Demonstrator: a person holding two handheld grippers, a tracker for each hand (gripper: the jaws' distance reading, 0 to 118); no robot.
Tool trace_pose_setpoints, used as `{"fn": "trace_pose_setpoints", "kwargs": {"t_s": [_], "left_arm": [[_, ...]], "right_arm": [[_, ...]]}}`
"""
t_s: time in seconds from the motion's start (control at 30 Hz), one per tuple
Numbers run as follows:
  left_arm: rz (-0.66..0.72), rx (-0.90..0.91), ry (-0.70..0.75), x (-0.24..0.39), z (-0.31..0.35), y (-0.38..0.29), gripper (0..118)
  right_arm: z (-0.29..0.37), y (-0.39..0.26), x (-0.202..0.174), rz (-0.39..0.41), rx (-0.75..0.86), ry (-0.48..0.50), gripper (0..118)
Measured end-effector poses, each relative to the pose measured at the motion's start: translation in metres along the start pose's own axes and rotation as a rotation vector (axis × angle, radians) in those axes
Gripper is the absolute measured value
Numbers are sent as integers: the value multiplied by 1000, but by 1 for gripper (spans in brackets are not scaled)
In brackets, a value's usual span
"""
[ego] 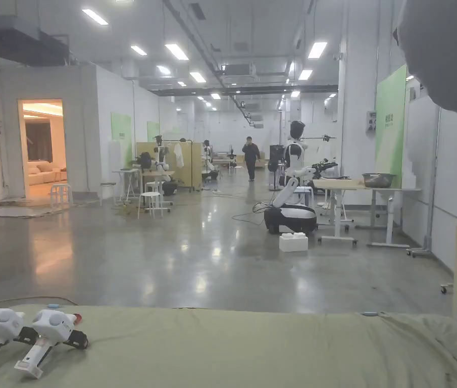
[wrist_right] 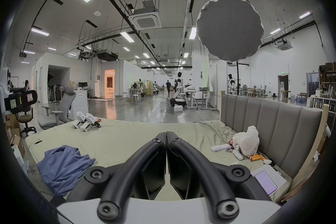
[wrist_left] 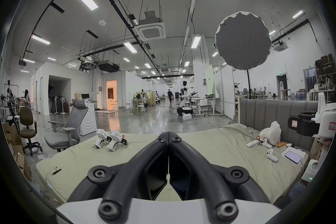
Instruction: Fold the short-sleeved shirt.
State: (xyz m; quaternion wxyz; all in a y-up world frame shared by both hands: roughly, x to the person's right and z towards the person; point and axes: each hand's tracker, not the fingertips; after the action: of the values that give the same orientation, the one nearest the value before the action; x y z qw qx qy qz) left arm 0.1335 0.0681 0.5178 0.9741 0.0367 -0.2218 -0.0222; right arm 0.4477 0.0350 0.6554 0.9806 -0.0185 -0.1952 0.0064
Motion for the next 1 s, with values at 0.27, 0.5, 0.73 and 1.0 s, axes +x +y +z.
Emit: {"fn": "trace_pose_setpoints", "kwargs": {"t_s": [0.27, 0.5, 0.73, 1.0], "left_arm": [[-4, 8, 2, 1, -1, 4, 0], [-16, 5, -4, 3, 1, 5, 0], [-37, 11, -5, 4, 2, 14, 0], [-1076, -20, 2, 38, -1, -29, 0]], "right_arm": [[0, 1, 2, 4, 3, -4, 0], [2, 2, 2, 7, 6, -3, 0], [7, 14, 10, -97, 16, 40, 0], [6, -2, -24, 830, -8, -26, 0]]}}
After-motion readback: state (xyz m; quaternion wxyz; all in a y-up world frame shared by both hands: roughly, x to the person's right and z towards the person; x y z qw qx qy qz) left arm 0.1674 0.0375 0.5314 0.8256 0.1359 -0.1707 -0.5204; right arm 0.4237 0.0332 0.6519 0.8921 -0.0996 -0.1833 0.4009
